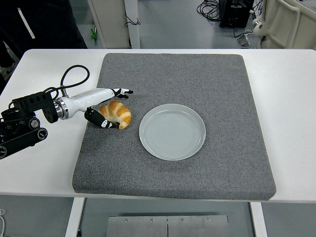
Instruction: Place the bread on the plate
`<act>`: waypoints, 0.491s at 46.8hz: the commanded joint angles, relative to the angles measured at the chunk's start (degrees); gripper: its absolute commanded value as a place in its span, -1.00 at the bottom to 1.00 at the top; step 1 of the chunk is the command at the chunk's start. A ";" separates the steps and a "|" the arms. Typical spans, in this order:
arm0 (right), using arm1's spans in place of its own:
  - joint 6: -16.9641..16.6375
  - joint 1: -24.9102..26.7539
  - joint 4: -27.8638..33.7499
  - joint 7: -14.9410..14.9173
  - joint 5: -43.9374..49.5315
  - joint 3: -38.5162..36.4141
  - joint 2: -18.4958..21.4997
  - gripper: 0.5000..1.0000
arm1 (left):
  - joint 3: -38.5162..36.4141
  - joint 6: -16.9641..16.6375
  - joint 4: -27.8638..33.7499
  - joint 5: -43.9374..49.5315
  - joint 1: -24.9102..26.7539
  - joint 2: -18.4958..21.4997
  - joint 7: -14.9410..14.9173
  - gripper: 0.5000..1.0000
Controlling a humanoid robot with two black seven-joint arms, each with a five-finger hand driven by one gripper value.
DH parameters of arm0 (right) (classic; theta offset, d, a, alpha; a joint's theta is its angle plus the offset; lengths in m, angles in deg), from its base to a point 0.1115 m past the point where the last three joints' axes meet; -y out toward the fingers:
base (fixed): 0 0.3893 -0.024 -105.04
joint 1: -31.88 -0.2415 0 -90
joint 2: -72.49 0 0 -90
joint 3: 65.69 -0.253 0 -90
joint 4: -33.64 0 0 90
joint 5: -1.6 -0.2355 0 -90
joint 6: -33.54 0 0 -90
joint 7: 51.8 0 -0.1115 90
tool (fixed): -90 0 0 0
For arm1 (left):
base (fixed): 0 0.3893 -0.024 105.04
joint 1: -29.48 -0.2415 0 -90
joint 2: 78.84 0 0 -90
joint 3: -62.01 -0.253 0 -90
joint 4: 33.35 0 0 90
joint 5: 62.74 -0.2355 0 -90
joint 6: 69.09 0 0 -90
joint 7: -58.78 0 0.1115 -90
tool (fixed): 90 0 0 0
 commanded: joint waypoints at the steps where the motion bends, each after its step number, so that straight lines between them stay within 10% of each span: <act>1: 0.00 0.00 0.02 0.00 0.00 0.00 0.00 1.00 | 0.00 -0.50 -0.12 -0.15 -0.04 -0.07 0.22 0.32; 23: 0.00 0.00 0.02 0.00 0.00 0.00 0.00 1.00 | -2.54 -2.78 -0.65 -0.41 -0.13 -0.07 3.12 -0.20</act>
